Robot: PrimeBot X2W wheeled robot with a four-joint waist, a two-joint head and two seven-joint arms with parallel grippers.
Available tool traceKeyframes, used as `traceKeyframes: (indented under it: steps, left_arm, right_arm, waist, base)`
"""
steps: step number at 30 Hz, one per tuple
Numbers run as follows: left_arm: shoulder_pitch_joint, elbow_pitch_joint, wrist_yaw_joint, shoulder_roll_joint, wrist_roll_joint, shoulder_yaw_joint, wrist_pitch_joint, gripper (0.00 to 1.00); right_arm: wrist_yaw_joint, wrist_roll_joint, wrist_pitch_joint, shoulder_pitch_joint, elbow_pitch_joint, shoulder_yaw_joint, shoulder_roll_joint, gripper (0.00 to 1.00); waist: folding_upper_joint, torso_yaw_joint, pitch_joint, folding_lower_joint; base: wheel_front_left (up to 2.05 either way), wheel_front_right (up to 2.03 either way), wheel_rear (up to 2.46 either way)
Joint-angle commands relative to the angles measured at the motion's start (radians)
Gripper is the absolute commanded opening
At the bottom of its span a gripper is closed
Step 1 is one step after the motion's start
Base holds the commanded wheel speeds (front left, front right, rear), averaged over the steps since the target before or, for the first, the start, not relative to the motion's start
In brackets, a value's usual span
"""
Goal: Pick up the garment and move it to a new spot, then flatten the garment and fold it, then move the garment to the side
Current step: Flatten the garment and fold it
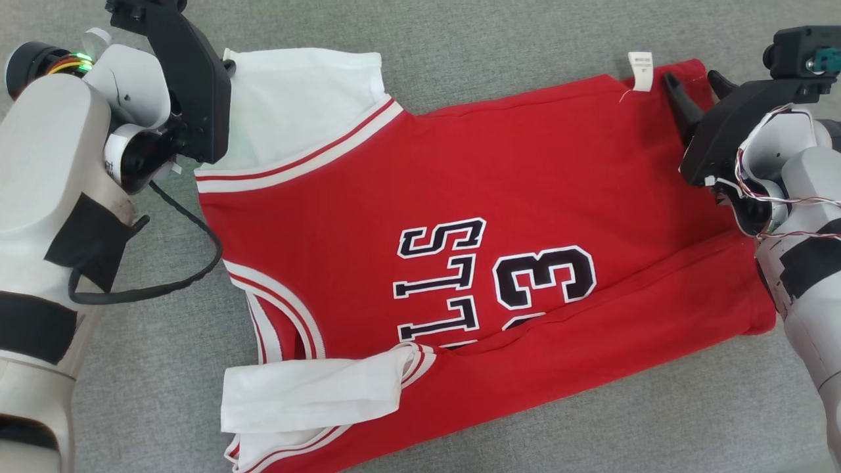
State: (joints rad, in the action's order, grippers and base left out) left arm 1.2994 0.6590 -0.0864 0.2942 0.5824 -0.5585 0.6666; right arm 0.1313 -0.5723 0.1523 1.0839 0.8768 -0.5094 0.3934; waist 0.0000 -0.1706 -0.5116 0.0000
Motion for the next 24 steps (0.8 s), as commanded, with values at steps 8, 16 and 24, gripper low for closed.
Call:
traceKeyframes:
  steps: [8,16,24]
  left_arm:
    - [0.029,-0.022,-0.01,0.019,-0.018,-0.014,-0.063,0.0]
    - [0.094,-0.026,-0.025,0.047,-0.067,-0.029,-0.228,0.0]
    - [0.166,0.022,-0.03,0.025,-0.089,-0.02,-0.4,0.0]
  right_arm:
    - [-0.001,-0.026,-0.041,0.055,0.046,-0.036,0.0,0.0]
    - [-0.001,-0.148,-0.127,0.104,0.064,0.012,0.012,0.0]
    - [-0.001,-0.321,-0.174,0.133,0.036,0.033,0.068,0.0]
  waist:
    - [0.0,0.007,-0.011,0.0]
    - [0.0,0.014,-0.016,0.0]
    - [0.0,0.043,-0.03,0.0]
  base:
    - [0.0,0.0,0.0]
    - [0.0,0.0,0.0]
    - [0.0,0.0,0.0]
